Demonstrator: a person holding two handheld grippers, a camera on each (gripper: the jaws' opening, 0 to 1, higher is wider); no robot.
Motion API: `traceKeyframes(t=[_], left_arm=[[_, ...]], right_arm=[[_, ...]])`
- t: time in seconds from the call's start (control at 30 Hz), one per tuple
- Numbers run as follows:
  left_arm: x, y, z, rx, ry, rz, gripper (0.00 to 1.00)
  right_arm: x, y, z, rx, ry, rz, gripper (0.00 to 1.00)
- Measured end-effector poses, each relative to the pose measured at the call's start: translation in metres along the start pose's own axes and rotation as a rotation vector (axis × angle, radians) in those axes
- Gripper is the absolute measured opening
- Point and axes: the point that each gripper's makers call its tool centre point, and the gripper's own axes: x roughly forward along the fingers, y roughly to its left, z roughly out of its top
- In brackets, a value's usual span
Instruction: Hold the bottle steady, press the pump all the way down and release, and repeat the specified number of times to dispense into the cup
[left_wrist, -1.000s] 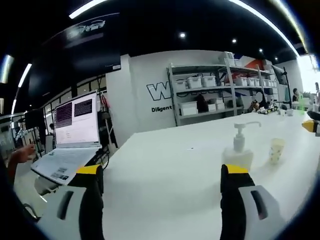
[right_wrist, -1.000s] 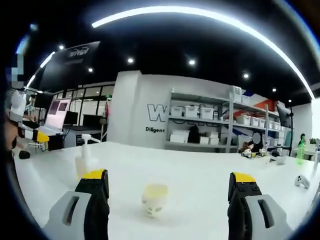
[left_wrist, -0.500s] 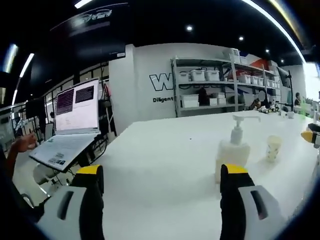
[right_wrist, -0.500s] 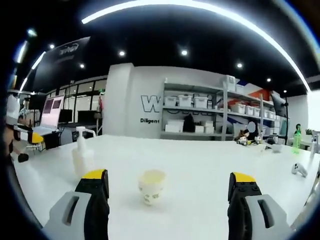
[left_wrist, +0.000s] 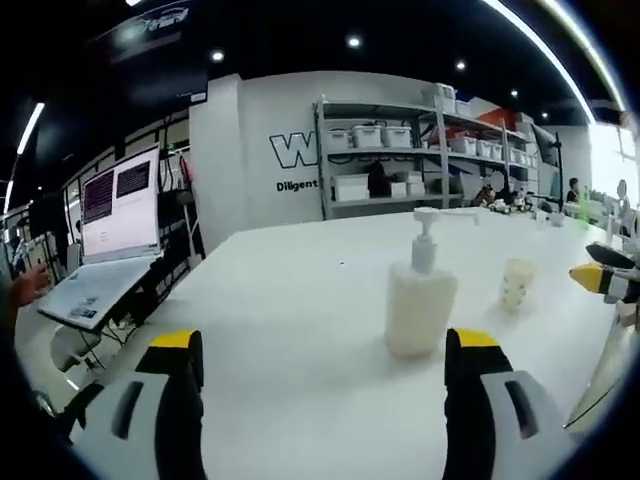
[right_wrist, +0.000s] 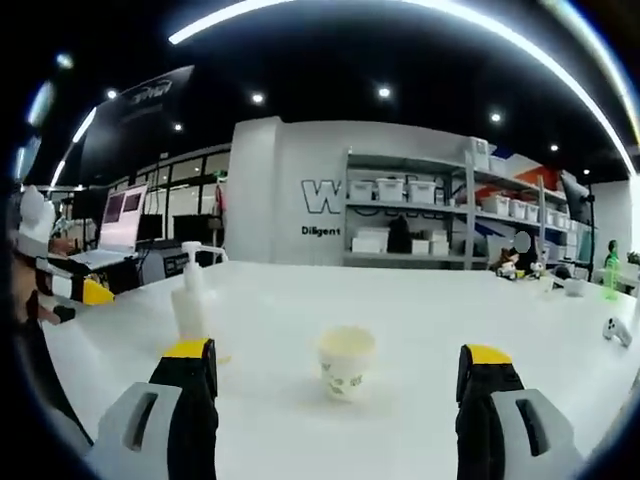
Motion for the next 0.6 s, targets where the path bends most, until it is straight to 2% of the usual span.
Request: traceKeyframes(t=[0.03,0.1,0.17,0.2,0.23,0.27,0.3,0.37,0.5,0.57,0.6], left_arm=[[0.0,0.006,0.002,0.032,-0.003,0.023,0.99],[0.0,0.016,0.006,0.014,-0.024,0.04,0.99],[0.001,0.023,0.005,0.035,-0.009,0.058,0.99],[0.0,0.026,0.006,0.02,-0.018,0.062,0.99],[0.0,0.029,0.006,0.01,-0.023,0.063,0.99],[0.001,0.029,0.004,0.018,-0.011,0.067,0.99],[0.0,0.031,0.003,0.014,-0.015,0.071,0.99],[0.001,0.03,0.002,0.014,-0.009,0.069,0.99],[0.002,0.027,0.003,0.015,-0.013,0.056,0.98],[0.002,0.027,0.006,0.02,-0.024,0.049,0.98],[0.001,0.028,0.009,0.011,-0.034,0.047,0.98]], right_arm=[[0.001,0.004,0.005,-0.007,-0.025,0.025,1.0],[0.001,0.0,0.003,-0.043,0.001,0.009,1.0],[0.001,-0.004,0.007,-0.049,-0.017,0.006,1.0],[0.001,-0.009,0.011,-0.015,-0.027,0.002,1.0],[0.002,-0.009,0.008,-0.01,-0.003,0.012,1.0],[0.001,-0.012,0.007,-0.011,0.0,-0.002,1.0],[-0.001,-0.016,0.016,-0.026,-0.048,-0.015,1.0],[-0.002,-0.016,0.01,-0.013,-0.008,-0.011,1.0],[-0.005,-0.018,0.013,-0.004,-0.023,-0.013,1.0],[-0.006,-0.018,0.012,-0.033,-0.012,-0.012,1.0],[-0.008,-0.019,0.014,-0.015,-0.024,-0.015,1.0]])
